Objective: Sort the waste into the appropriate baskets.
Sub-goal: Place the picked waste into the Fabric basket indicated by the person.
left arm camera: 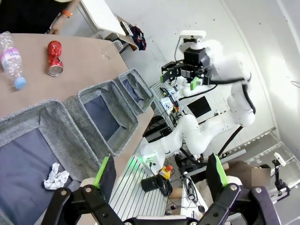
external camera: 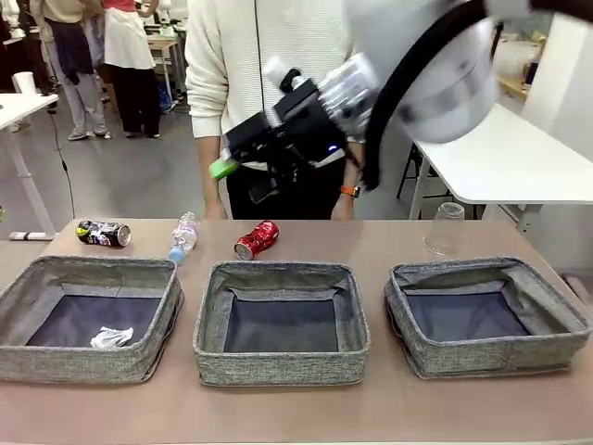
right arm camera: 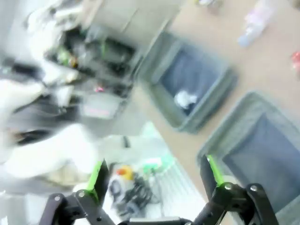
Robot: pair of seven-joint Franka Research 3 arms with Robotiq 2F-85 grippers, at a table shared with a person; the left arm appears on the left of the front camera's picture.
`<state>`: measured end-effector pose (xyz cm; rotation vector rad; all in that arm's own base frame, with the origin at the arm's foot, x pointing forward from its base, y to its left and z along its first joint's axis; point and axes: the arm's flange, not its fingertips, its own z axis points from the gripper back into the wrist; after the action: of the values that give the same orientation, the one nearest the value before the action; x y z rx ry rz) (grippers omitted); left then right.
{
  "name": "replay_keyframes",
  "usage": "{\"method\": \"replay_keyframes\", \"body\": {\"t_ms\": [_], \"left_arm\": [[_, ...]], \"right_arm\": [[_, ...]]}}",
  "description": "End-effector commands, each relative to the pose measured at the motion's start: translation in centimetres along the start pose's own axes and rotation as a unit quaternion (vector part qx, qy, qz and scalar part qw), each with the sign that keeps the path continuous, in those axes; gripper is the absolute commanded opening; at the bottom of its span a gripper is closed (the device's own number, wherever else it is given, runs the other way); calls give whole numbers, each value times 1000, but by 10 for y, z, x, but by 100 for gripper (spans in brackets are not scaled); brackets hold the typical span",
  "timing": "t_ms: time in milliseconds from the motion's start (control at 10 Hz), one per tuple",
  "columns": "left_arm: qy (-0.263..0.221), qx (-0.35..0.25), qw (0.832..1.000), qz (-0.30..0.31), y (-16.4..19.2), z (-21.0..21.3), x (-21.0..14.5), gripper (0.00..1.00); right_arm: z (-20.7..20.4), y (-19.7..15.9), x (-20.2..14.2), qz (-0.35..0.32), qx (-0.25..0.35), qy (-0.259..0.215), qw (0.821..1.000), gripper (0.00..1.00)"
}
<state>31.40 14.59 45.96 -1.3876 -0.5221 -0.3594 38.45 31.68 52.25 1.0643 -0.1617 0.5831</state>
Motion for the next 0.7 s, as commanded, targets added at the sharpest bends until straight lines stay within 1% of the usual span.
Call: {"method": "replay_keyframes", "body": {"t_ms": [0,100,300,400,500,600], "left_arm": [[-6,-8,1000,-9,-2,-1,2,100],[-6,-8,1000,-9,-2,-1,2,100],[-6,-8,1000,-9,-2,-1,2,100],[-6,-8,1000,-9,-2,-1,2,100],[-6,-8,1000,-9,-2,-1,2,100],[-6,-8,1000,-9,-2,-1,2,100]], "right_arm": [[24,-111,-40,-94,81,66,990,100],[43,-125,-62,-141,81,9,987,100],[82,-142,-102,-211,51,-70,974,100],[104,-146,-123,-221,38,-104,969,100],[129,-150,-142,-219,42,-136,965,100],[154,-155,-157,-228,62,-169,957,100]]}}
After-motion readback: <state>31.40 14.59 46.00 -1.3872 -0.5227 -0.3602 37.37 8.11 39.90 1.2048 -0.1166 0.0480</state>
